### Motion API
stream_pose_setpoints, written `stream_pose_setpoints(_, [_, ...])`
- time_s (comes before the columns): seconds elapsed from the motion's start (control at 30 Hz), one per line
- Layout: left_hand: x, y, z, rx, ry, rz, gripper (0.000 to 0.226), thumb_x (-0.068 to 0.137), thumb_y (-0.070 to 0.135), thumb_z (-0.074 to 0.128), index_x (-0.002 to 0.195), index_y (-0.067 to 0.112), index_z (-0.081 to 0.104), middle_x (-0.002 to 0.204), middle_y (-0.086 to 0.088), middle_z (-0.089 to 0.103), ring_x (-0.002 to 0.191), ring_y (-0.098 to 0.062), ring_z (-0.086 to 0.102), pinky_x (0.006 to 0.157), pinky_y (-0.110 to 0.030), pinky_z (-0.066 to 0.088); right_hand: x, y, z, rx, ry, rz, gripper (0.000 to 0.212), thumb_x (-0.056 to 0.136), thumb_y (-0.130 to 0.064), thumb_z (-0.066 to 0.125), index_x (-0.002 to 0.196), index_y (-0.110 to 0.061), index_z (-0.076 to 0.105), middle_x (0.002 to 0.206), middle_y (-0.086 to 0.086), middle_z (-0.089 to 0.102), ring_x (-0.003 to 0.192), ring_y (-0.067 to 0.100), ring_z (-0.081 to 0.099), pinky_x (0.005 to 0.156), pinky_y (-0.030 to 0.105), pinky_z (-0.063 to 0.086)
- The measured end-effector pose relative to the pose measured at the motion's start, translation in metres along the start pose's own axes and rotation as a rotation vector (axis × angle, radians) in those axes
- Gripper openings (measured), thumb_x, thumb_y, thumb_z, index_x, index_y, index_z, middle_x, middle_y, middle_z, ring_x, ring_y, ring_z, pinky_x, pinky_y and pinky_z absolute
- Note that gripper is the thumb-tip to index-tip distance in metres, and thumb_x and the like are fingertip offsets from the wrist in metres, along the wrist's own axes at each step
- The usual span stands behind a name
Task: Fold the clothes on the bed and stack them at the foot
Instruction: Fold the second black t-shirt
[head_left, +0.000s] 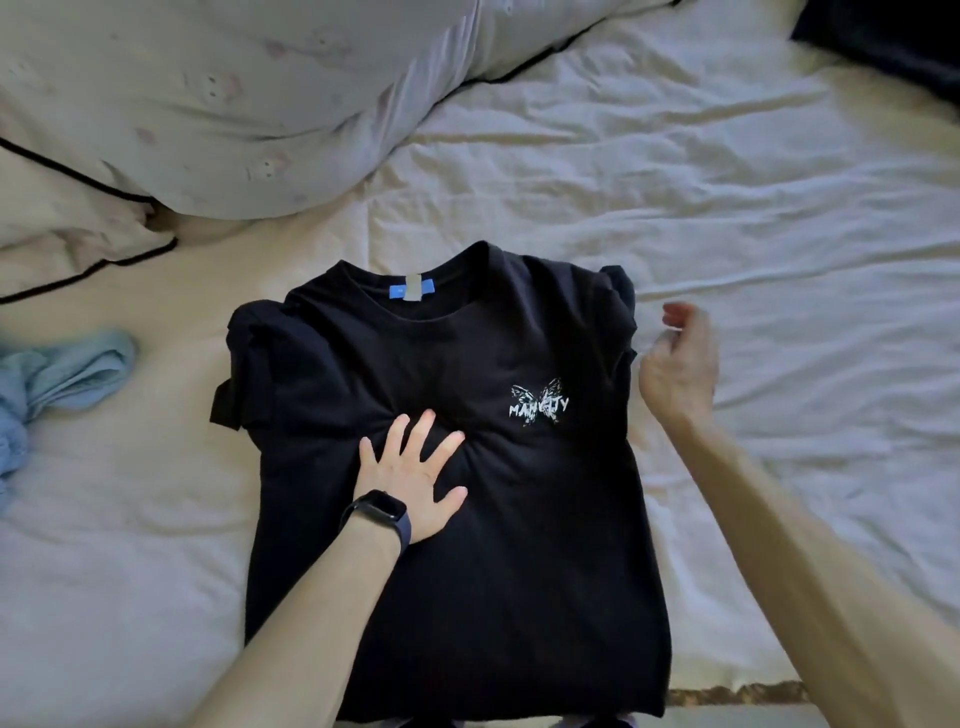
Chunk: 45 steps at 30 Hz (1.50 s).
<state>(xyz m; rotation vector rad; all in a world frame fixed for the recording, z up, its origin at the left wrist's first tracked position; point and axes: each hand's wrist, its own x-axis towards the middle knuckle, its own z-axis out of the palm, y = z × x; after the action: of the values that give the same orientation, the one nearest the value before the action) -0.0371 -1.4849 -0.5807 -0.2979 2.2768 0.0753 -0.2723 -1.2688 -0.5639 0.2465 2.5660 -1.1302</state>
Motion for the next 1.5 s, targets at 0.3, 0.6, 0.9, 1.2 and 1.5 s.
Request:
stream_pose_setpoints(0.3, [0.011,0.049,-0.051,-0.089,-0.174,-0.228,0.078,0.084,0.046,0.063,0.148,0.034,0.02,0.157,-0.008,0.01,0.146,-0.04,0.011,0.109,-0.047,0.036,0.088,-0.019,-0.031,-0.25,-0.471,-0.264,0.014,0.09,-0.02,0.064,0.103,-0.024,0.063,0.102,-0.003,0.064,0.095,0.015,0.06,0.072,0.016,0.043])
stream_pose_setpoints(0.6, [0.064,0.079,-0.158,0.079,-0.12,-0.231,0.031,0.093,0.037,0.047,0.115,0.021,0.062,0.119,-0.007,0.063,0.102,-0.031,0.063,0.073,-0.035,0.04,0.065,0.079,-0.11,0.085,-0.139,0.232,0.044,0.084,-0.044,0.077,0.115,-0.023,0.054,0.09,-0.013,0.06,0.096,0.018,0.063,0.079,0.03,0.043])
stream_pose_setpoints(0.9, [0.154,0.171,-0.234,0.035,0.118,0.237,0.052,0.087,0.059,0.063,0.127,0.027,0.056,0.127,-0.005,0.059,0.118,-0.031,0.053,0.099,-0.042,0.044,0.058,0.095,-0.104,0.106,-0.433,0.221,0.046,0.075,-0.046,0.081,0.109,-0.022,0.063,0.098,-0.003,0.07,0.092,0.015,0.068,0.076,0.035,0.056])
stream_pose_setpoints(1.2, [0.161,0.184,-0.254,-0.263,-0.018,0.183,0.019,0.085,0.012,0.064,0.084,0.015,0.046,0.078,-0.004,0.052,0.073,-0.023,0.048,0.059,-0.033,0.034,0.057,0.067,-0.104,0.564,-0.086,0.192,0.034,0.084,-0.051,0.075,0.106,-0.04,0.051,0.096,-0.012,0.069,0.081,0.0,0.068,0.067,0.023,0.057])
stream_pose_setpoints(1.5, [0.165,0.198,-0.256,-0.421,-0.238,0.121,0.017,0.089,0.038,0.073,0.092,0.021,0.071,0.092,0.002,0.069,0.087,-0.016,0.064,0.08,-0.03,0.049,0.021,0.095,-0.092,0.285,-0.406,0.371,0.029,0.088,-0.054,0.071,0.091,-0.025,0.07,0.084,-0.009,0.072,0.082,0.011,0.068,0.072,0.028,0.052])
